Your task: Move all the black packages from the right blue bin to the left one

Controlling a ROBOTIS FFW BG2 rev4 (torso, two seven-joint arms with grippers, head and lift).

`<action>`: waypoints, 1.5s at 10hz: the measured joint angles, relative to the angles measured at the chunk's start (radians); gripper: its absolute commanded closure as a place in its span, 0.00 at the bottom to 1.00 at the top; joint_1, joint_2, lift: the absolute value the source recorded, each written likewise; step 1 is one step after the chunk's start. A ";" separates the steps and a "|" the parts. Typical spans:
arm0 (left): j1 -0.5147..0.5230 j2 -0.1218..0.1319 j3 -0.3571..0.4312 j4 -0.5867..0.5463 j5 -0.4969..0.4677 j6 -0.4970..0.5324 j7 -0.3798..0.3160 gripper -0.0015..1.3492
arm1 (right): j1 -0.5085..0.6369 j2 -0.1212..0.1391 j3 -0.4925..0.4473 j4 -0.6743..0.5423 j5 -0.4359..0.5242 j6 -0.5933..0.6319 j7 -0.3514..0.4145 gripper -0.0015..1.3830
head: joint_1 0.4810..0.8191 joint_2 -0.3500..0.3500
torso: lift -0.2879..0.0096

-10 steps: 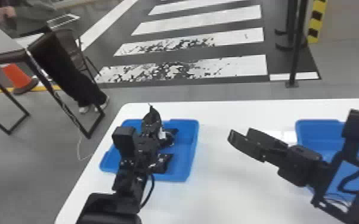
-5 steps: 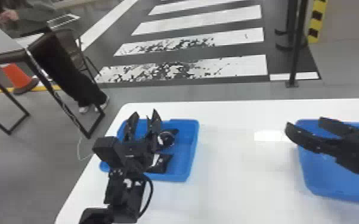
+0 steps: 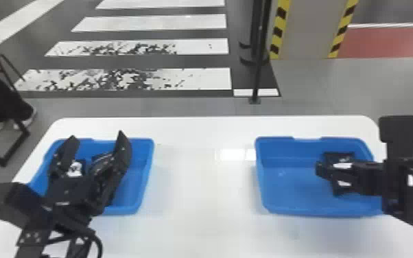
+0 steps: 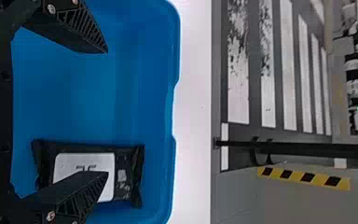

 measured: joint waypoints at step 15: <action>0.015 -0.003 -0.010 -0.004 -0.025 -0.023 -0.006 0.12 | -0.261 -0.022 0.071 0.412 0.005 0.170 -0.076 0.80 | 0.63 0.40 | 0.52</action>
